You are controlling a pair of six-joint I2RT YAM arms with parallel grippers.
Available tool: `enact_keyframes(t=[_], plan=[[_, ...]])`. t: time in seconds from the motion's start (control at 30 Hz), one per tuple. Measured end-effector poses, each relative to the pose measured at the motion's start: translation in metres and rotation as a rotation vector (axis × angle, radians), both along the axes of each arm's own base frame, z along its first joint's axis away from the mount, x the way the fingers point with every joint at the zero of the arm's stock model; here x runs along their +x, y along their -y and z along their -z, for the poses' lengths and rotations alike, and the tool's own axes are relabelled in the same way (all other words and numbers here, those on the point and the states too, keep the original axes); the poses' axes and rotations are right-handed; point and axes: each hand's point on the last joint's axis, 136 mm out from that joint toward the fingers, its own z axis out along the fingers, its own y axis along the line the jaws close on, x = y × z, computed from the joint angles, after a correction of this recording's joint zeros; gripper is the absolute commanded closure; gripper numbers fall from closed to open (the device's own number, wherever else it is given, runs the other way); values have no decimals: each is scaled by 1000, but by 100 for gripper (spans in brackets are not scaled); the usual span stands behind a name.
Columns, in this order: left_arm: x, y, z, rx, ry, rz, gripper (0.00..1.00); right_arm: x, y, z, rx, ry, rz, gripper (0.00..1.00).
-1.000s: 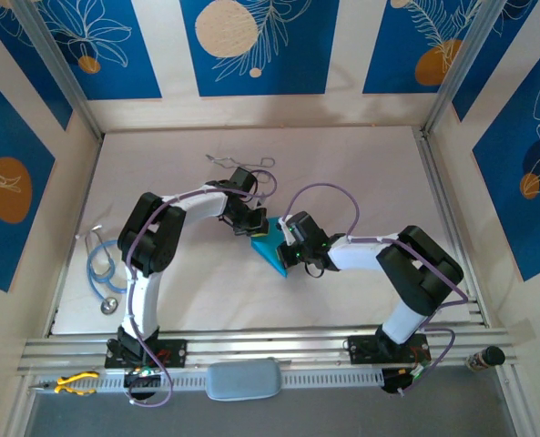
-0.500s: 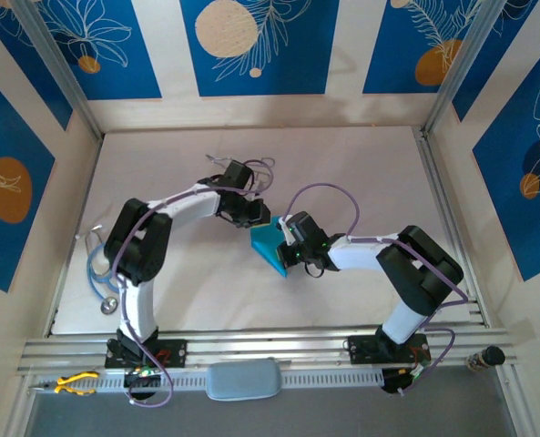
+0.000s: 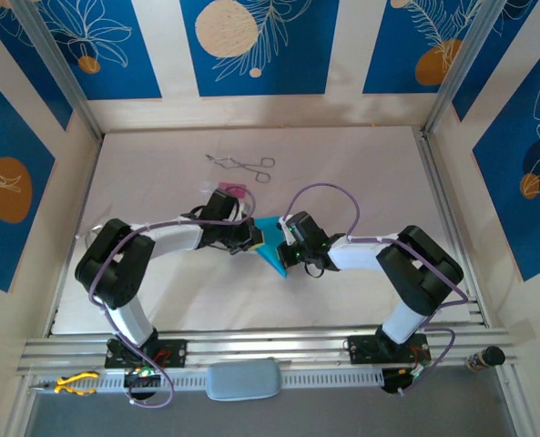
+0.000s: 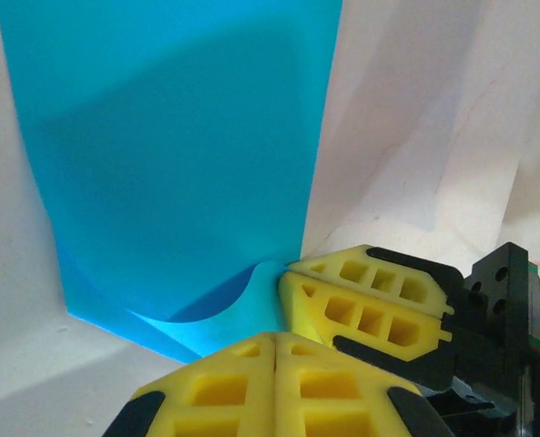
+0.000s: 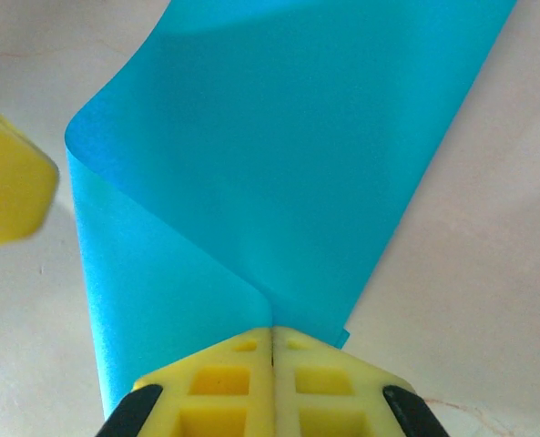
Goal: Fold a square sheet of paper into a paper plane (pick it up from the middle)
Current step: Third fold the triangle at the center of the table.
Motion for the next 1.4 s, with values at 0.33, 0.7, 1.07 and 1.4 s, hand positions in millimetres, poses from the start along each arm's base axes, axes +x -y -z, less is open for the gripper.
enact_keyframes(t=[0.33,0.7,1.07,1.4], plan=[[2,18,2,-75,-5,-13,97,0,0,0,0,0,-1,98],[-11,17,13,-84,-53,-22,96,-1,-1,0,0,0,-2,99],[-15,21,14,-120,-65,-43,96,-1,-1,0,0,0,-4,99],[-20,15,40,-81,-103,-55,96,-1,-2,0,1,1,-5,99]])
